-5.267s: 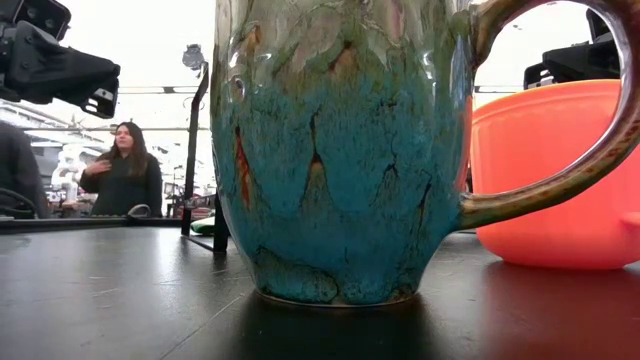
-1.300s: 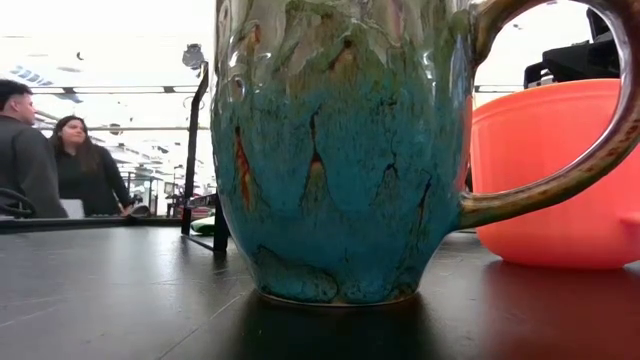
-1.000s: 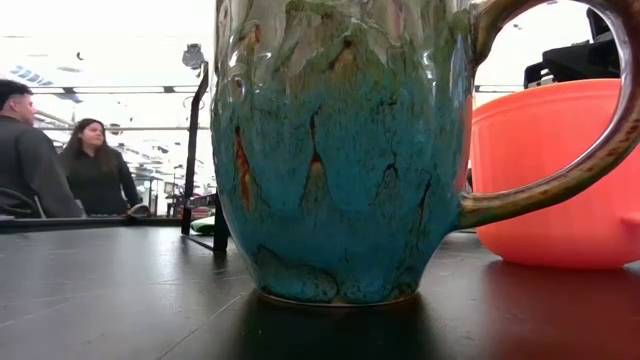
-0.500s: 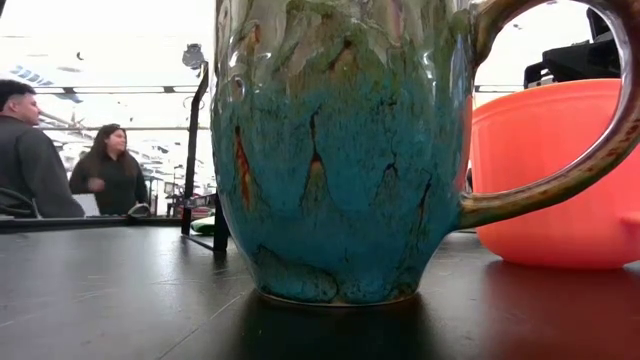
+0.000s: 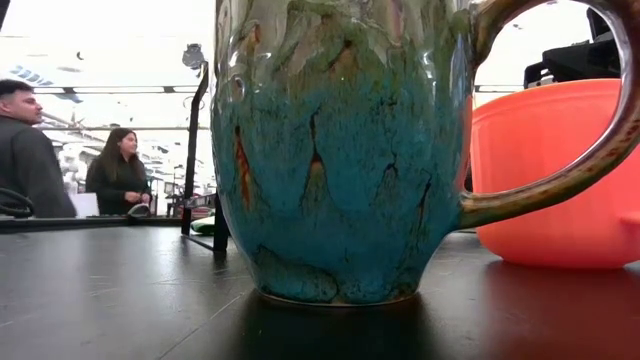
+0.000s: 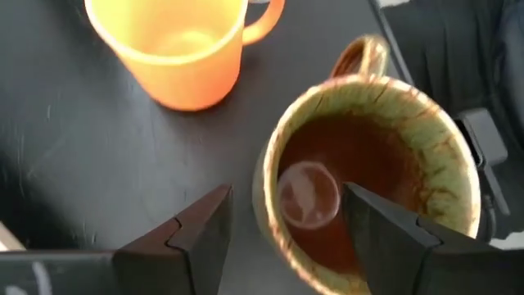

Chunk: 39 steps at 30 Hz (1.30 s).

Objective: Stack small to large cups/mugs on shelf
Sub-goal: Put the green mug on the shelf

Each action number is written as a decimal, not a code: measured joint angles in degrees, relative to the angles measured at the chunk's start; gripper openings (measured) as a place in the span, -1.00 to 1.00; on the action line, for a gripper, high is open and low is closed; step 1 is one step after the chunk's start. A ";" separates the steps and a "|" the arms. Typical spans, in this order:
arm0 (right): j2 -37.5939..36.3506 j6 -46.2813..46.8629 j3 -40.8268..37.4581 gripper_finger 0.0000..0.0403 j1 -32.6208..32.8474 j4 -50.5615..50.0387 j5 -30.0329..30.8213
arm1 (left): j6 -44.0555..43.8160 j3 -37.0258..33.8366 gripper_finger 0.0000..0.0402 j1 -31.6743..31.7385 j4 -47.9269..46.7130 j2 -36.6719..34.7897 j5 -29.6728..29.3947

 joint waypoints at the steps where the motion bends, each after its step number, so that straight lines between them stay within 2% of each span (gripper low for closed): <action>1: 0.02 -0.01 0.02 -1.00 0.00 0.00 0.00 | -0.55 0.00 0.14 0.00 -0.47 0.00 -0.08; 18: 0.01 0.17 0.01 -1.00 -0.01 0.00 0.00 | -12.06 -0.22 0.14 -0.11 -2.05 0.00 -0.36; 39: 1.05 -0.01 0.01 -1.00 0.00 0.00 -0.01 | -10.33 -0.27 0.14 0.28 -2.74 3.10 -1.64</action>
